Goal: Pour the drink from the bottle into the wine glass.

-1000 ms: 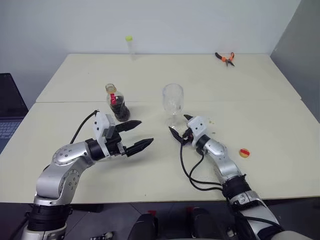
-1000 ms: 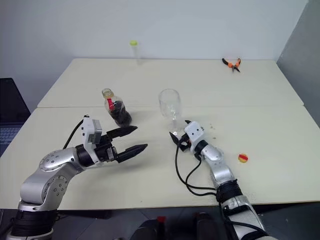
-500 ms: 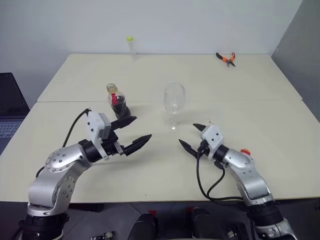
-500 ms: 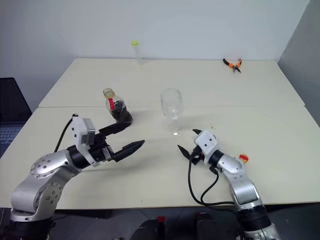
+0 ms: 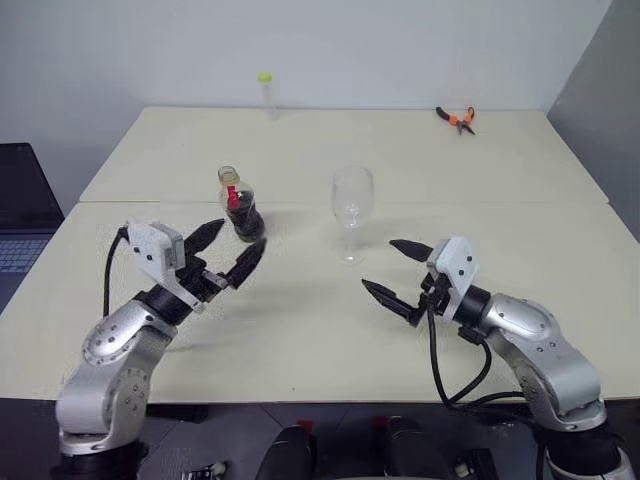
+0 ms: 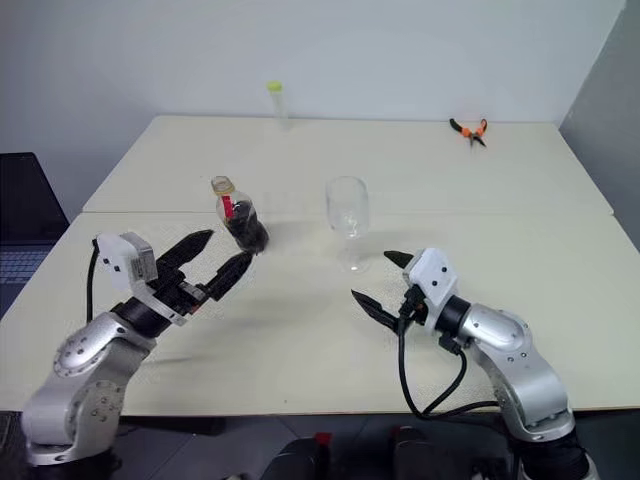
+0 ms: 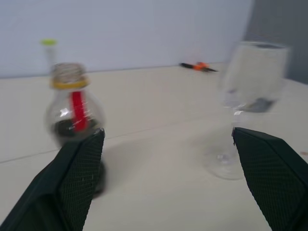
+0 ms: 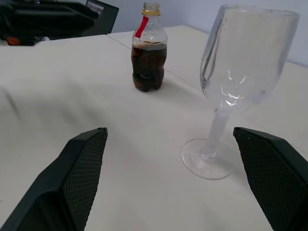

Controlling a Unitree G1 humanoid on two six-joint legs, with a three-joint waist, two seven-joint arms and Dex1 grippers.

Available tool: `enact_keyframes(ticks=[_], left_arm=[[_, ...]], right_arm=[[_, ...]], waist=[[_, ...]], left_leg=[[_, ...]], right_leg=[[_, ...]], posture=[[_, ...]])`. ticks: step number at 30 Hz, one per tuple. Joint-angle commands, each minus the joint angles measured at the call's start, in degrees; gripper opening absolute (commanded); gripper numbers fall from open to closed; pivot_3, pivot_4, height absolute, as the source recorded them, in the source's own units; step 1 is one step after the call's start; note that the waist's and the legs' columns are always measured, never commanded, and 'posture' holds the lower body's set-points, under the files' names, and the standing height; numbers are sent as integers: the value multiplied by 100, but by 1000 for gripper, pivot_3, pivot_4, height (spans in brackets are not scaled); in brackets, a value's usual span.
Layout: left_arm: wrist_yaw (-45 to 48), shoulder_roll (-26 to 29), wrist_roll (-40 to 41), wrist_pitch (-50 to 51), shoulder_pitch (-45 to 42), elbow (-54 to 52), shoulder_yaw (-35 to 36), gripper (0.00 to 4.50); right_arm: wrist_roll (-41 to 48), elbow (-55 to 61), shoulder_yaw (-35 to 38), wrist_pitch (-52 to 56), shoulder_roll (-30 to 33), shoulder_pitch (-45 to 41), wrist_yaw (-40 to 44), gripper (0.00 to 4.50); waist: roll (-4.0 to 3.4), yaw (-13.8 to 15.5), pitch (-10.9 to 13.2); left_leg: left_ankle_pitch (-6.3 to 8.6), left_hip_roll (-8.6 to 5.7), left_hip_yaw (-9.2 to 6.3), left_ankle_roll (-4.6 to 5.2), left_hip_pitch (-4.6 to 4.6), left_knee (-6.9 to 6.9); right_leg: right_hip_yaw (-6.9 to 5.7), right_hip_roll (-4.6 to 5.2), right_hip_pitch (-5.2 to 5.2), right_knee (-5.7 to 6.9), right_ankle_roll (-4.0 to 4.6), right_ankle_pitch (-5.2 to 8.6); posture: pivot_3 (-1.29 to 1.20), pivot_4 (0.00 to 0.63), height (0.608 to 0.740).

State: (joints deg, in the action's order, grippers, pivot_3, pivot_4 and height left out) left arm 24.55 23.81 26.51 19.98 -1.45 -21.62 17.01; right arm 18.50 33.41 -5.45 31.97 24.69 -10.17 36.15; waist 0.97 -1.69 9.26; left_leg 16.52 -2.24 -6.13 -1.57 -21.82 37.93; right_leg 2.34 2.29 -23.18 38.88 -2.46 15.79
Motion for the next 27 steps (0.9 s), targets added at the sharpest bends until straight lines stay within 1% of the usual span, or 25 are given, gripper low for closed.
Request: enact_keyframes(ticks=[1, 4, 9, 12, 19, 27], left_arm=[[-382, -132, -636, -571, -58, 209, -124, 4500], [-642, -209, -1084, -842, -293, 757, -249, 4500], [-665, -242, -1285, -1230, -802, 1602, -288, 4500], [-536, -246, -1296, -1342, -1307, 2268, -380, 4500], [-402, -230, -1475, -1701, -1982, 3235, -542, 4500], [-560, -365, -1762, -2086, -2784, 4496, -693, 4500]], right_arm=[[292, 330, 143, 169, 96, -107, 13, 4471], [504, 465, 178, 331, 146, -123, 18, 4471], [903, 616, 239, 606, 184, -284, 4, 4471], [1161, 736, 323, 732, 280, -442, 52, 4471], [1241, 787, 310, 730, 403, -530, -73, 4471], [1205, 824, 230, 704, 436, -534, -216, 4471]], waist=[[0, 8, 0], [1, 24, 0], [2, 22, -1], [3, 22, -1], [4, 21, -1], [5, 21, -1]], left_leg=[[0, -1, 0, 0, -2, 1], [0, -6, 1, 0, -2, 2], [0, -7, 1, 1, -3, 3], [0, -7, -1, 0, -4, 2], [-1, -8, -1, -1, -6, 3], [-1, -10, -2, -2, -6, 5]], right_leg=[[-1, 0, 0, -1, 0, 0], [-2, 0, 1, -2, 0, 0], [-4, -3, 1, -1, -1, 0], [-7, -3, 0, -1, -1, 0], [-6, -2, -2, -1, -1, 0], [-6, -2, -2, 0, -1, 0]], posture=[[0, 150, 740], [0, 150, 740], [0, 150, 740], [0, 150, 740], [0, 150, 740], [0, 150, 740]])
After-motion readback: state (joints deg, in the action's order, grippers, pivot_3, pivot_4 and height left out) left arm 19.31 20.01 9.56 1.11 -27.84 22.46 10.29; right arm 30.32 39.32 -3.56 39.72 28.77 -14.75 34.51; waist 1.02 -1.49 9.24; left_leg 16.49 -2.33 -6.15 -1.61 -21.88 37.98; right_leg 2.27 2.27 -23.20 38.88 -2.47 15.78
